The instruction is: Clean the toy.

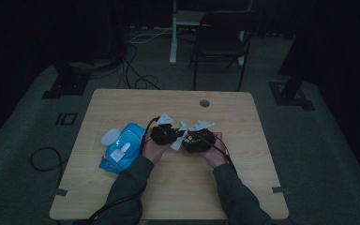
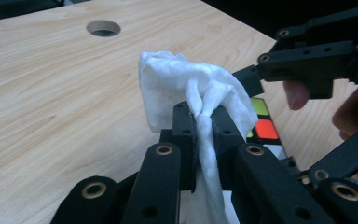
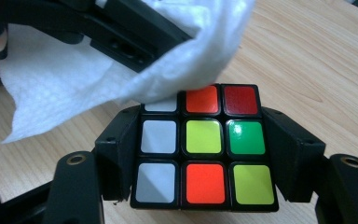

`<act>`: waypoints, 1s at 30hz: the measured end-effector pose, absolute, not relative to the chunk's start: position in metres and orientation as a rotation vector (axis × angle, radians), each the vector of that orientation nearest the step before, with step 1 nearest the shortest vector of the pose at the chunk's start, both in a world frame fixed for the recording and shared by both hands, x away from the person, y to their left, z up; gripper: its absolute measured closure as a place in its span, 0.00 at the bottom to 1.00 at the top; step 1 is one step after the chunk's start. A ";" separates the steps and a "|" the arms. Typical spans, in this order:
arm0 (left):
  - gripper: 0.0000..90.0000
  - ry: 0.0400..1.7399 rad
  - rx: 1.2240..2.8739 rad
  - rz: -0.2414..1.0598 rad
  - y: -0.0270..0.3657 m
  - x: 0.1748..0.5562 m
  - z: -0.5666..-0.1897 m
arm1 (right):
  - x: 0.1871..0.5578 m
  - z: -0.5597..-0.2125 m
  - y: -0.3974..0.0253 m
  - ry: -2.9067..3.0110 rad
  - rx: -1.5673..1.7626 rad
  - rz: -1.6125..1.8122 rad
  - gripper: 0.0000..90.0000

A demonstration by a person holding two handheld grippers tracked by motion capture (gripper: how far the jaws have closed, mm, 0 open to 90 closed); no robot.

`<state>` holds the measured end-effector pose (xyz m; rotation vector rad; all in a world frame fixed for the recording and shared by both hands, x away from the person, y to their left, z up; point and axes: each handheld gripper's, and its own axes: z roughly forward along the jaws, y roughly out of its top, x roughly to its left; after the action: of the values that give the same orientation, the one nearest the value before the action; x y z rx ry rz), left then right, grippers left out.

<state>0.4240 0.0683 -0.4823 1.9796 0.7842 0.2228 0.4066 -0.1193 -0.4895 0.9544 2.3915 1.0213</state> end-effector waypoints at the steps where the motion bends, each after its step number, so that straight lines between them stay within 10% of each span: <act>1: 0.94 0.780 1.981 0.219 0.067 0.424 -0.482 | 0.406 -0.490 -0.119 2.398 0.943 1.021 0.38; 30: 0.95 0.617 2.073 0.135 0.047 0.417 -0.474 | 0.405 -0.489 -0.107 2.420 0.881 1.032 0.38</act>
<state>0.4168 0.0470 -0.4744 2.0732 0.6167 0.1354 0.4052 -0.1067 -0.4893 0.8812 2.4200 1.0317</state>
